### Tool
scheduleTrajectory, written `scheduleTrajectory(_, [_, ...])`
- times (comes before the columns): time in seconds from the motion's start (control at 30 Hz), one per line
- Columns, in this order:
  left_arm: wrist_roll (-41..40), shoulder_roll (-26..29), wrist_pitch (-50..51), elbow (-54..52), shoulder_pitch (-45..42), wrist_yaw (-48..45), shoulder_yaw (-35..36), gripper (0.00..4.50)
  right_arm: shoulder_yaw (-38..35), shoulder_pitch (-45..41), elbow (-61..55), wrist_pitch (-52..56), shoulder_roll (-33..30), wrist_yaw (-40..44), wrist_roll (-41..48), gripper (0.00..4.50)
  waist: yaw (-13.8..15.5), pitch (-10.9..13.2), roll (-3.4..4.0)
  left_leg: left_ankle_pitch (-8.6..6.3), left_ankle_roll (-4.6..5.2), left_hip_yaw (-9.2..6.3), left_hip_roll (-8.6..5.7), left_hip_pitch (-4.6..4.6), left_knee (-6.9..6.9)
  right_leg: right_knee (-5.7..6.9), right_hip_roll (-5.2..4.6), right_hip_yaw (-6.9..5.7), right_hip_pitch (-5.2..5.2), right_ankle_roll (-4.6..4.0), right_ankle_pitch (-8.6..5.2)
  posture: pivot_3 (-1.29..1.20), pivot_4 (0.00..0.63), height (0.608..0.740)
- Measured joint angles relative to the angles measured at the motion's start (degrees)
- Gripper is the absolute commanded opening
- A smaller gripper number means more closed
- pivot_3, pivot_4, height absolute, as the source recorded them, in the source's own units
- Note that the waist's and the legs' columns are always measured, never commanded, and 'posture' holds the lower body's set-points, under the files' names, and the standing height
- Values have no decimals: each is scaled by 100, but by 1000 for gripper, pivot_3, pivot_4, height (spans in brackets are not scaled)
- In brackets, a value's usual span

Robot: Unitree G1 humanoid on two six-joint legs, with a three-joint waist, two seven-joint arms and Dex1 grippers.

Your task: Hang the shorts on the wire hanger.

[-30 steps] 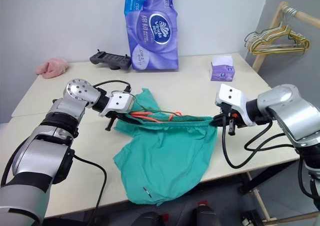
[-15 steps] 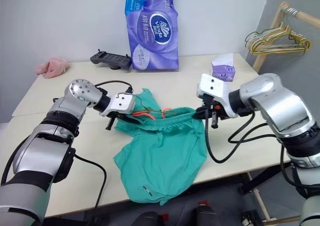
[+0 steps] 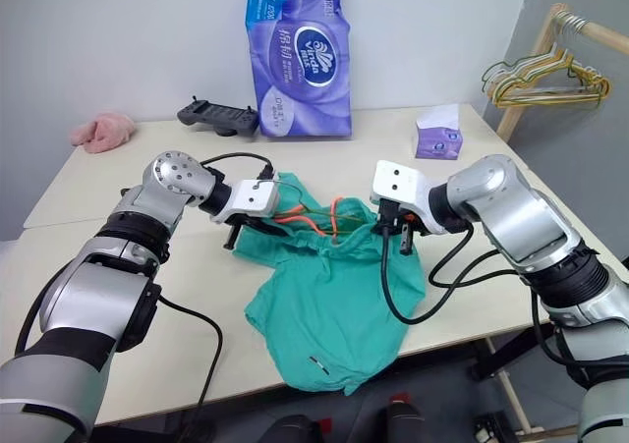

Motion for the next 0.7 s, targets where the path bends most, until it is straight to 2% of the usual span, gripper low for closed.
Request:
scheduleTrajectory(0.1, [11, -5, 1, 4, 0, 65, 2, 0, 0, 0, 5, -28, 57, 17, -6, 1446, 3, 0, 0, 0, 0, 0, 0, 0, 0, 0, -1, 0, 1, 0, 0, 10, 44, 740])
scheduleTrajectory(0.37, [11, -27, 8, 5, 0, 108, 17, 0, -51, -183, -86, 279, 156, 1, 19, 4246, 4, 0, 1, 0, 0, -1, 0, -1, 0, 0, -1, -1, -1, 0, 0, 8, 48, 740])
scheduleTrajectory(0.57, [10, -33, 1, 4, 1, 94, 21, 0, -480, -255, -563, 841, -311, 149, 290, 4246, 14, 0, 0, 0, 0, 0, -1, 0, 0, -2, -5, -1, 1, 0, 0, 9, 46, 740])
scheduleTrajectory(0.7, [11, -37, -6, 1, 3, 88, 21, 0, -514, -277, -860, 1079, -488, 140, 396, 4246, 3, 0, 0, 0, 0, -1, 1, 1, -1, 0, -2, -2, -1, -1, 0, 9, 44, 740])
